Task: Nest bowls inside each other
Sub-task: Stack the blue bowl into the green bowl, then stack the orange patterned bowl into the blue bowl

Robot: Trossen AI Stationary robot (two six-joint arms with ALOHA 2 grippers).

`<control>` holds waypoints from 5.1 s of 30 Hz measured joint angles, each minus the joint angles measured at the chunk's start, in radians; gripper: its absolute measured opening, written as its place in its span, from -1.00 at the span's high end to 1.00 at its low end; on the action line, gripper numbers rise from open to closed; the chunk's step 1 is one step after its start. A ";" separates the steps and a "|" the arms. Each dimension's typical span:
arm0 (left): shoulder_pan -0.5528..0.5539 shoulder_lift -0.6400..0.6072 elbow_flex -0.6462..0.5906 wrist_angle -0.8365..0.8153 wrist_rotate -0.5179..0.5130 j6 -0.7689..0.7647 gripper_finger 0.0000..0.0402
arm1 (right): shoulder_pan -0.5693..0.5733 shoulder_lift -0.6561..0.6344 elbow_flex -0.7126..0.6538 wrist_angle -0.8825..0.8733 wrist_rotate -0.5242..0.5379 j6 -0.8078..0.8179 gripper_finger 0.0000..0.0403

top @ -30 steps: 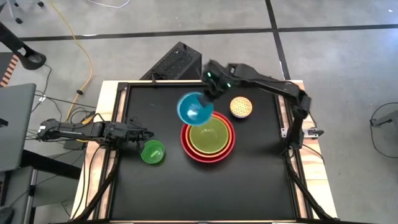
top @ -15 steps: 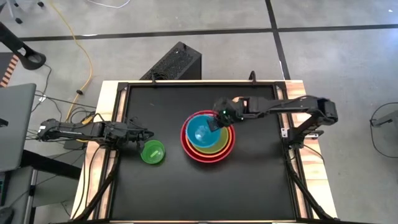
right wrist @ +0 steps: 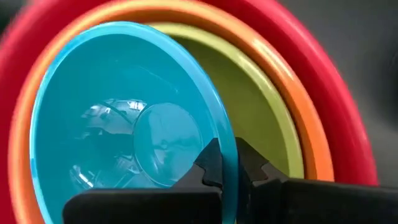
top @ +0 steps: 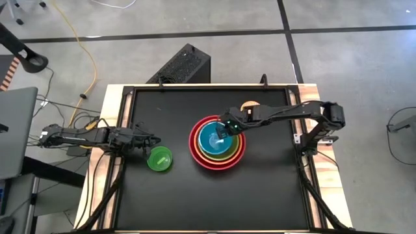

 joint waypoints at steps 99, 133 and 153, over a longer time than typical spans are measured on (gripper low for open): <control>0.000 -0.001 0.000 0.285 0.031 0.264 0.93 | -0.607 -0.085 0.183 -0.415 -0.166 -0.648 0.97; 0.000 -0.067 -0.145 0.463 0.160 0.413 0.93 | 0.030 0.163 0.329 -0.355 -0.004 -0.183 0.98; 0.000 -0.052 -0.146 0.439 0.175 0.412 0.93 | -0.003 0.200 0.330 -0.345 -0.024 -0.209 0.98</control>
